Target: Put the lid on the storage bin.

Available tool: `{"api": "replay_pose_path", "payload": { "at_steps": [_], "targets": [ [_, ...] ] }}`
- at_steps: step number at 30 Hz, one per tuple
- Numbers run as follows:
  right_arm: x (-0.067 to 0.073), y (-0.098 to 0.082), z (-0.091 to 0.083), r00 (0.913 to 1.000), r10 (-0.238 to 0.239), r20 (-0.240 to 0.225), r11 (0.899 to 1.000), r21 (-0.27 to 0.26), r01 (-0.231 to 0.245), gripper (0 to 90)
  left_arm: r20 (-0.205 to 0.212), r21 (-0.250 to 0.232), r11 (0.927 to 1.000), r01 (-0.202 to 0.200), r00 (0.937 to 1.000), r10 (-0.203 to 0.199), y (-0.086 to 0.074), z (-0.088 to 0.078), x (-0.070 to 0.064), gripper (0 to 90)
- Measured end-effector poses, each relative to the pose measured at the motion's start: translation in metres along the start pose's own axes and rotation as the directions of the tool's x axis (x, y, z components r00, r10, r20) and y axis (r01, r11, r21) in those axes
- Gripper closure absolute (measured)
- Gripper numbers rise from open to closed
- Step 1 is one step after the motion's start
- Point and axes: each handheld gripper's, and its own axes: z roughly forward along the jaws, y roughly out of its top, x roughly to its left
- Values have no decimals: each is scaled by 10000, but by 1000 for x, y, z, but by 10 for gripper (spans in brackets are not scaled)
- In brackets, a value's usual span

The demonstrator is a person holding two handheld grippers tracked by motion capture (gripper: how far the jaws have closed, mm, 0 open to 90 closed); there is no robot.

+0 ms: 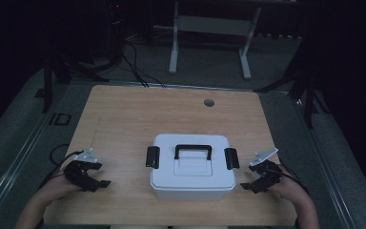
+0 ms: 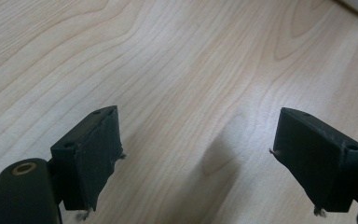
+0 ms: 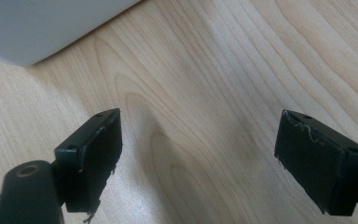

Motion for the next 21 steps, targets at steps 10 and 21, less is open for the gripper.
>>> {"api": "replay_pose_path", "payload": {
  "at_steps": [10, 21],
  "targets": [
    [-2, -11, 3, 9963, 414, 751, 9946, -976, -340, 139, -173, -669, 9976, 166, 9997, -178, -17, 2, -3, 147],
    [-5, -19, 9, 9851, 1373, 1037, 9765, -1807, -1171, 136, -789, -1551, 9860, 609, 9942, -738, -25, -2, 1, 144]
  ]
}}
